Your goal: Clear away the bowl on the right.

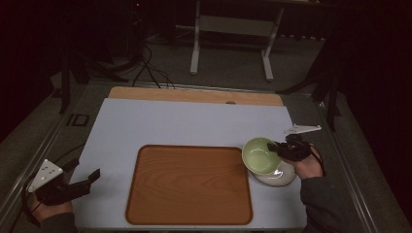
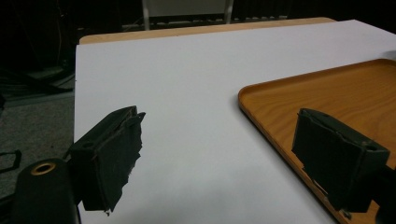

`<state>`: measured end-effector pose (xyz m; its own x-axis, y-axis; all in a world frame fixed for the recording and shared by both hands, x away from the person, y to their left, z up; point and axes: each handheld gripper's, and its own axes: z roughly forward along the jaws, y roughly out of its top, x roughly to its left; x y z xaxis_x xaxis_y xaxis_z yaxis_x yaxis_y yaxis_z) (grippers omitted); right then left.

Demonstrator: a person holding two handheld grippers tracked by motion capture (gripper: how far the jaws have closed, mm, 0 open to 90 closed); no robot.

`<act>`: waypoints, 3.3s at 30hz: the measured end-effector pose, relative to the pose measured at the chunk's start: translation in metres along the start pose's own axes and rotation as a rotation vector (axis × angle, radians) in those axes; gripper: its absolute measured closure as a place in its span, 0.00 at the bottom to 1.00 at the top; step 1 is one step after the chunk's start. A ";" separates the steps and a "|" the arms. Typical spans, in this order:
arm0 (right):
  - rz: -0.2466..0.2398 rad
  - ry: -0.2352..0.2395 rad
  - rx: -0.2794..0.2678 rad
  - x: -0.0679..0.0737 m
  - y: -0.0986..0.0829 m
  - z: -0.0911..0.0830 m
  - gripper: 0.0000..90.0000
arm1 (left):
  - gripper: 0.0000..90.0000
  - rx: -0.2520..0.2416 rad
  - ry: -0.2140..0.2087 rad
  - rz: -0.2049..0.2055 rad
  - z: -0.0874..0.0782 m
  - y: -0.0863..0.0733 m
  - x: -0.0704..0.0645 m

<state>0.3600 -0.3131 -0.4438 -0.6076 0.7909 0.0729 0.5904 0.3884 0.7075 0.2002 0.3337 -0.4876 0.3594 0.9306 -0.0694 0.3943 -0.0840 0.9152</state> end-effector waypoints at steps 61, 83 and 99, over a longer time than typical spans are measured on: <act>-0.075 0.188 -0.027 0.059 0.023 0.041 0.91 | 0.17 -0.002 -0.001 -0.001 -0.001 0.000 0.001; -0.130 0.231 -0.023 0.077 0.030 0.052 0.91 | 0.17 -0.002 -0.004 -0.003 0.000 0.000 0.001; -0.151 0.269 -0.026 0.088 0.037 0.059 0.90 | 0.17 -0.002 -0.004 -0.003 0.000 0.000 0.001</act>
<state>0.3599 -0.2016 -0.4523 -0.8080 0.5707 0.1467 0.4716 0.4770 0.7417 0.2006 0.3348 -0.4882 0.3618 0.9293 -0.0743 0.3941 -0.0802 0.9156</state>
